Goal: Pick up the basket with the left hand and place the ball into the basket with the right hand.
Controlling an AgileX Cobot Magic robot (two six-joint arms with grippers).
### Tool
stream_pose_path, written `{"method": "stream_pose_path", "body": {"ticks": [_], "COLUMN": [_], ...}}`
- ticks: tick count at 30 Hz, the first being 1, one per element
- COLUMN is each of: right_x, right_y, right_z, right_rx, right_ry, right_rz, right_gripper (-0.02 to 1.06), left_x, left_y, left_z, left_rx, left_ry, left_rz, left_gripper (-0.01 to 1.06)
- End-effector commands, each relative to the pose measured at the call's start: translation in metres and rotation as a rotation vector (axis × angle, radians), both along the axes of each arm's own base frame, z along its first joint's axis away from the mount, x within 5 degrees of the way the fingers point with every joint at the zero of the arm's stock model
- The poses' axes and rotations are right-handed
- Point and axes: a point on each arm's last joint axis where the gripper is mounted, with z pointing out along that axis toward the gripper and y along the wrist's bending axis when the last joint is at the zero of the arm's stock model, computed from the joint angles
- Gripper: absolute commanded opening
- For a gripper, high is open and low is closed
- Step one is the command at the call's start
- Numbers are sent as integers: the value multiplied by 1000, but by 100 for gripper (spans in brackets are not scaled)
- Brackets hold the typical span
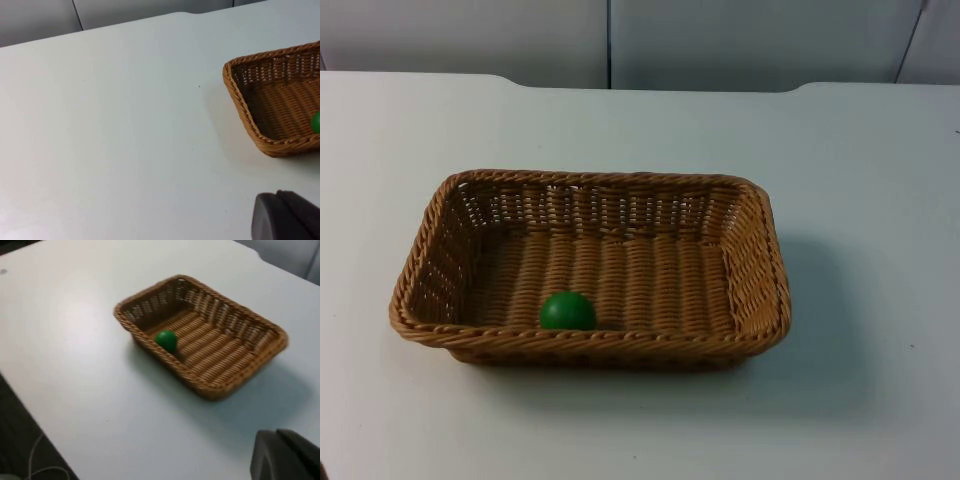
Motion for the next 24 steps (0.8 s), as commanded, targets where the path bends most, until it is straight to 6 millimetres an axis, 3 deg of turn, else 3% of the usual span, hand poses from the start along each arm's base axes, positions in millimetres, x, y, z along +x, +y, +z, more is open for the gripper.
{"method": "stream_pose_path", "body": {"ticks": [1, 10, 20, 24], "right_x": [4, 0, -45, -48], "right_y": [-1, 0, -4, 1], "right_z": [-2, -5, -9, -11], "right_rx": [-37, -103, -29, -51], "right_ry": [5, 27, -142, -137], "right_rz": [-78, -277, -453, -506], "right_gripper": [0, 0, 0, 0], "left_x": [0, 0, 0, 0], "left_y": [0, 0, 0, 0], "left_z": [-1, -1, -1, 0], "left_rx": [0, 0, 0, -1], "left_ry": [-7, -7, -7, -8], "left_rz": [3, 3, 3, 3], "left_gripper": [0, 0, 0, 0]}}
